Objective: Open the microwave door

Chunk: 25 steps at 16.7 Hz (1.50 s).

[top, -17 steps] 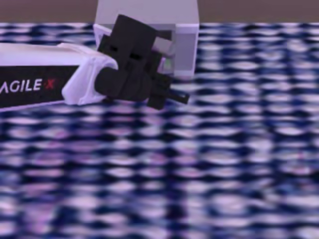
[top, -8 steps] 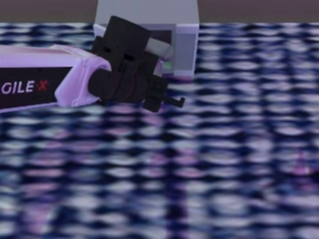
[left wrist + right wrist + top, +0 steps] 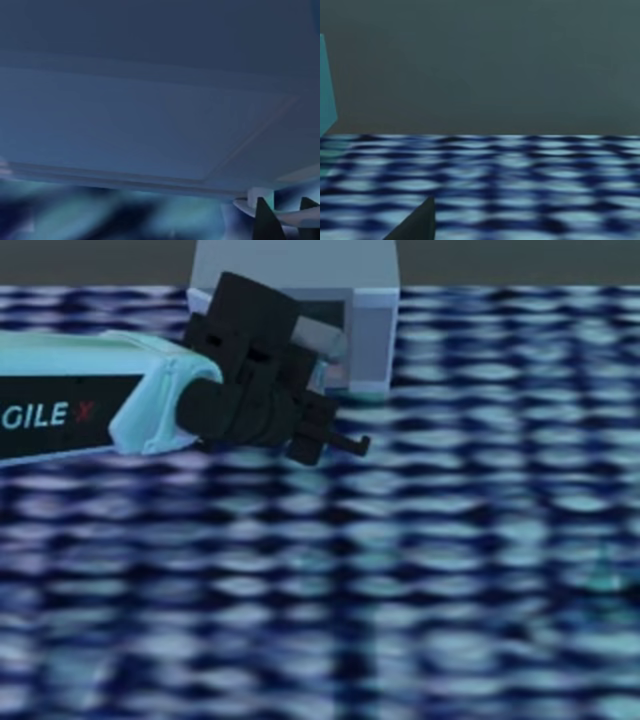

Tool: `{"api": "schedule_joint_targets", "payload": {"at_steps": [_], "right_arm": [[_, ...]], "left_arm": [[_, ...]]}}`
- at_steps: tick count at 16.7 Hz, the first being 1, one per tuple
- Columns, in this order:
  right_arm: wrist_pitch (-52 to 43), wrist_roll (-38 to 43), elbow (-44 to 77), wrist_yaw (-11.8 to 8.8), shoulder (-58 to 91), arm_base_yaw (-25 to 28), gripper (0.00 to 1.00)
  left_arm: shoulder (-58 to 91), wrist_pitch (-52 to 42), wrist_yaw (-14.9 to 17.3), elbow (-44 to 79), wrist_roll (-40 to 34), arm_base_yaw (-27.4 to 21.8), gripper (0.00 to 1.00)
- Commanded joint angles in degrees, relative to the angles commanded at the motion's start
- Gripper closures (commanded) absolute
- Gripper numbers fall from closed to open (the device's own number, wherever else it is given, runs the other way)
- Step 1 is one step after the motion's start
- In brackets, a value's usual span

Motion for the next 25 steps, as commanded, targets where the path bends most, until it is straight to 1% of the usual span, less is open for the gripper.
{"api": "schedule_joint_targets", "payload": {"at_steps": [13,15,21,25], "right_arm": [[0.00,0.00,0.00,0.00,0.00,0.00,0.00],[0.00,0.00,0.00,0.00,0.00,0.00,0.00],[0.00,0.00,0.00,0.00,0.00,0.00,0.00],[0.00,0.00,0.00,0.00,0.00,0.00,0.00]], "left_arm": [[0.00,0.00,0.00,0.00,0.00,0.00,1.00],[0.04,-0.06,0.59,-0.02,-0.16,-0.37,1.00],[-1.46,0.36,2.76,-1.91,3.20,1.22,1.00],[-1.46,0.36,2.78,-1.92,3.22,1.23,1.00]]}}
